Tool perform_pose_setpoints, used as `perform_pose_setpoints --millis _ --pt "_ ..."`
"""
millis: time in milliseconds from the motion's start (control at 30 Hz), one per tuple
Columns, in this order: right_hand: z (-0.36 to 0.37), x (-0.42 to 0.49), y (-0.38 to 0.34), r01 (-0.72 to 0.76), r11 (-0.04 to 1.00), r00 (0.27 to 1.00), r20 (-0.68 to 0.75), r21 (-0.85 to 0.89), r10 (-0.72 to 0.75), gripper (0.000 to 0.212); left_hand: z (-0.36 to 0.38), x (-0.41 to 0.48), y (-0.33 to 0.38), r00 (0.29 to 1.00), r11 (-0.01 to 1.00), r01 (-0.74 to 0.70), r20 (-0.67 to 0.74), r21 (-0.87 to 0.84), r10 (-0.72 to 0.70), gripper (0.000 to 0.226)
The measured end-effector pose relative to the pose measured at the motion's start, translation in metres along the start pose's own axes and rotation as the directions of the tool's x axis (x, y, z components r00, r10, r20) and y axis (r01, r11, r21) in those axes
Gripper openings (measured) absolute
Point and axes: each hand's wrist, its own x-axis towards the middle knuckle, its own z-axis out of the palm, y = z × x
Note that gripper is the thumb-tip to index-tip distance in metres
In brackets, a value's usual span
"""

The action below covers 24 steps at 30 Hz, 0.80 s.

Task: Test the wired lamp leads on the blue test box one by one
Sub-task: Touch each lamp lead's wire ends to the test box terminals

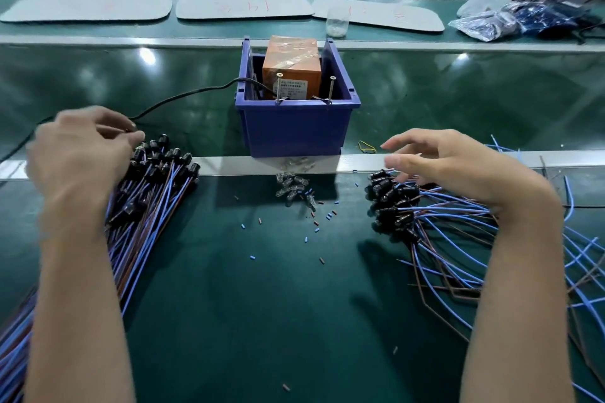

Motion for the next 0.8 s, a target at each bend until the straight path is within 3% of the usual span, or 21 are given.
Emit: perform_pose_setpoints --millis 133,233,300,400,467,567,700,800 --pt "0.015 -0.003 -0.031 0.203 0.937 0.97 0.072 0.284 -0.231 0.036 -0.019 -0.004 0.025 0.977 0.976 -0.214 -0.032 -0.029 0.213 0.027" --pt "0.045 0.007 -0.055 0.272 0.836 0.925 0.111 0.476 -0.364 0.023 -0.011 -0.02 0.055 0.956 0.954 -0.285 -0.098 -0.092 0.276 0.03" --pt "0.075 0.018 -0.071 0.236 0.768 0.914 0.132 0.595 -0.383 0.024 -0.002 -0.032 0.076 0.94 0.952 -0.295 -0.206 -0.088 0.272 0.04" --pt "0.12 0.031 -0.092 0.104 0.624 0.908 0.182 0.774 -0.377 0.037 0.011 -0.054 0.101 0.861 0.893 -0.448 -0.252 0.036 0.442 0.029" --pt "0.139 0.033 -0.1 -0.018 0.464 0.911 0.206 0.886 -0.358 0.04 0.018 -0.066 0.111 0.853 0.867 -0.498 -0.17 0.013 0.493 0.023" --pt "0.147 0.034 -0.102 -0.112 0.211 0.939 0.173 0.971 -0.298 0.038 0.02 -0.063 0.108 0.892 0.885 -0.446 0.011 -0.135 0.451 0.017" --pt "0.152 0.038 -0.101 -0.046 0.188 0.98 0.081 0.981 -0.181 0.02 0.005 -0.051 0.091 0.789 0.86 -0.436 0.346 -0.267 0.507 0.041" --pt "0.156 0.038 -0.103 -0.013 0.186 0.986 0.044 0.982 -0.161 0.019 -0.002 -0.043 0.077 0.728 0.839 -0.409 0.426 -0.36 0.538 0.049"
